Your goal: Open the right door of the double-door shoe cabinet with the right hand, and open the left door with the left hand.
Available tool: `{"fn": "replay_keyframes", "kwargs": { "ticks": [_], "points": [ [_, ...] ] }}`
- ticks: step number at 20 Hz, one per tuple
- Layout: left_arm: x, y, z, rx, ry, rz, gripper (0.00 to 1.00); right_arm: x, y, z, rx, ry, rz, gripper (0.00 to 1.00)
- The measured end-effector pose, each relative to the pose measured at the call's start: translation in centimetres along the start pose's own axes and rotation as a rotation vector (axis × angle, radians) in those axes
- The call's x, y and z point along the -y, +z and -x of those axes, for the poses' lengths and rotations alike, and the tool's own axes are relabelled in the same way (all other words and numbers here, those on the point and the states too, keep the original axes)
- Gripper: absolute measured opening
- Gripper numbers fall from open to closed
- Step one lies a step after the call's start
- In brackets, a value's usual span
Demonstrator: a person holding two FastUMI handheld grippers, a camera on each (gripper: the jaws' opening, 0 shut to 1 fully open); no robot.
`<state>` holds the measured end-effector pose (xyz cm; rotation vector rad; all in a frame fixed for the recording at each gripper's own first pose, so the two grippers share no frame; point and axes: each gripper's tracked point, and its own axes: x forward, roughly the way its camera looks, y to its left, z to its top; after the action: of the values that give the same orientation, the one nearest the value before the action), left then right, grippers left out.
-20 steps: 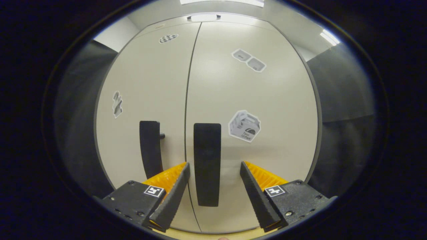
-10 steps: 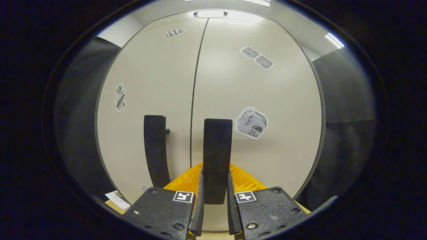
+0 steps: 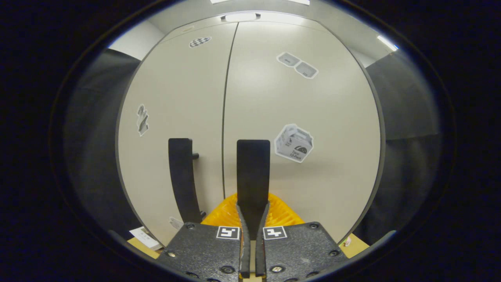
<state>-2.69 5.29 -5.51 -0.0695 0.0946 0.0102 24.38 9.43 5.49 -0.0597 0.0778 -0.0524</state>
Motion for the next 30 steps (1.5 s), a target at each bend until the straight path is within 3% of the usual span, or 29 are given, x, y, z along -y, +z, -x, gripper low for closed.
{"fn": "replay_keyframes", "kwargs": {
  "ticks": [6, 17, 30],
  "points": [
    [0.1, 0.2, 0.8, 0.01, 0.008, -0.004, 0.95, -0.1, 0.0, 1.2, -0.001, 0.055, -0.001, 0.08],
    [2.6, 0.4, 1.6, 0.01, -0.026, -0.051, 0.95, 1.6, -0.4, 7.9, -0.004, 0.202, -0.001, 0.09],
    [4.9, 0.1, -0.1, 0.003, -0.057, -0.071, 0.95, 6.5, -0.6, 14.4, 0.011, 0.237, 0.01, 0.08]
  ]
}}
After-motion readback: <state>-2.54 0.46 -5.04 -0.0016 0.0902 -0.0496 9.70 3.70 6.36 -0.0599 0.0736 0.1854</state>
